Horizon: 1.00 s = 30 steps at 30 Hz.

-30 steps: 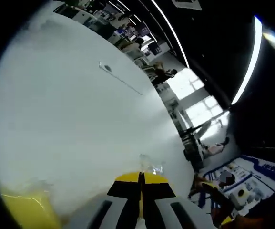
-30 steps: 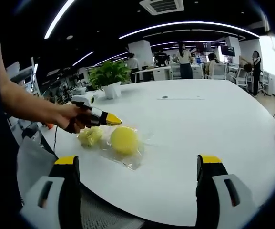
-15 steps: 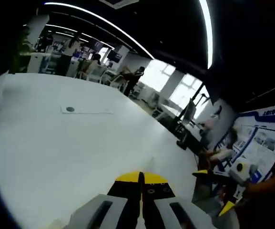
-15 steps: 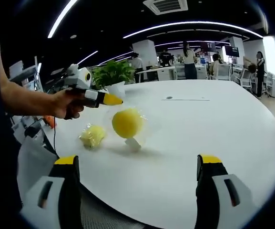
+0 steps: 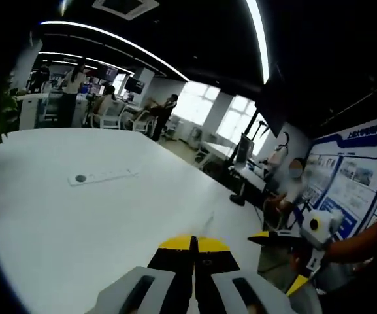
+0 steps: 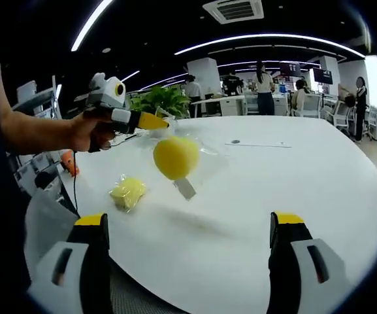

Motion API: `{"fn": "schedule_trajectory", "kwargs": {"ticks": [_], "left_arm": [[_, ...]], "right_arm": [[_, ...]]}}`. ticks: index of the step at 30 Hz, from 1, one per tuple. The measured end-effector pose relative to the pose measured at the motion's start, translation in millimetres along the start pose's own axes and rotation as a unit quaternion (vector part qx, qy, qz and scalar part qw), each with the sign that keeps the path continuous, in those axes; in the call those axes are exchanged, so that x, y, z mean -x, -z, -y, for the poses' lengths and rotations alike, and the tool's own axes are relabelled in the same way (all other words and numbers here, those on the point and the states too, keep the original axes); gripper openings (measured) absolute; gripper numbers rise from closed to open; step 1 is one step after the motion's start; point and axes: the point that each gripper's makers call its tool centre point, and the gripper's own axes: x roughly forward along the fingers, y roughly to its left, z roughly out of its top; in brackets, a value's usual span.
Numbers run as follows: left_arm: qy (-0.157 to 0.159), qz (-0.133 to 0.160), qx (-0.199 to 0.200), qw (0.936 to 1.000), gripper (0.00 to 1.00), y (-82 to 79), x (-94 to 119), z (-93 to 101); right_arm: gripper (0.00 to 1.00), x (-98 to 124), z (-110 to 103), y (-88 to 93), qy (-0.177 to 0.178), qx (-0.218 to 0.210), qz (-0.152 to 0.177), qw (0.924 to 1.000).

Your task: Compare the silicone blocks by pressing each to a similar depth, holding the contact briefly, and releasing to observe deformation and rebound differences across the visible hardness samples.

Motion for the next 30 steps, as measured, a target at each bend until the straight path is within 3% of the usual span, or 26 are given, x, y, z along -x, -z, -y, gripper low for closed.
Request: {"fn": "schedule_trajectory", "kwargs": {"ticks": [8,13,15,19,26,30], "left_arm": [[0.026,0.025,-0.027,0.9990,0.00,-54.8,17.1,24.1],[0.041,0.025,-0.047,0.9977,0.00,-80.4,29.4,37.7],[0.063,0.041,-0.059,0.9955,0.00,-94.8,35.9,49.3],[0.060,0.031,-0.068,0.9954,0.00,-110.9,47.5,58.4],[0.071,0.034,-0.076,0.9940,0.00,-121.2,62.5,70.1],[0.072,0.037,-0.085,0.9931,0.00,-129.9,71.7,72.4]], "right_arm": [[0.96,-4.2,5.0,-31.1,-0.007,0.039,0.030,0.9988],[0.96,-6.9,8.7,-54.0,-0.010,0.048,0.046,0.9977],[0.96,-7.3,7.5,-62.4,-0.013,0.050,0.052,0.9973],[0.96,-6.6,3.7,-81.4,-0.026,0.042,0.075,0.9960],[0.96,-7.6,-4.2,-110.8,-0.053,0.019,0.111,0.9923],[0.96,-9.4,-6.5,-124.1,-0.061,0.032,0.117,0.9907]]}}
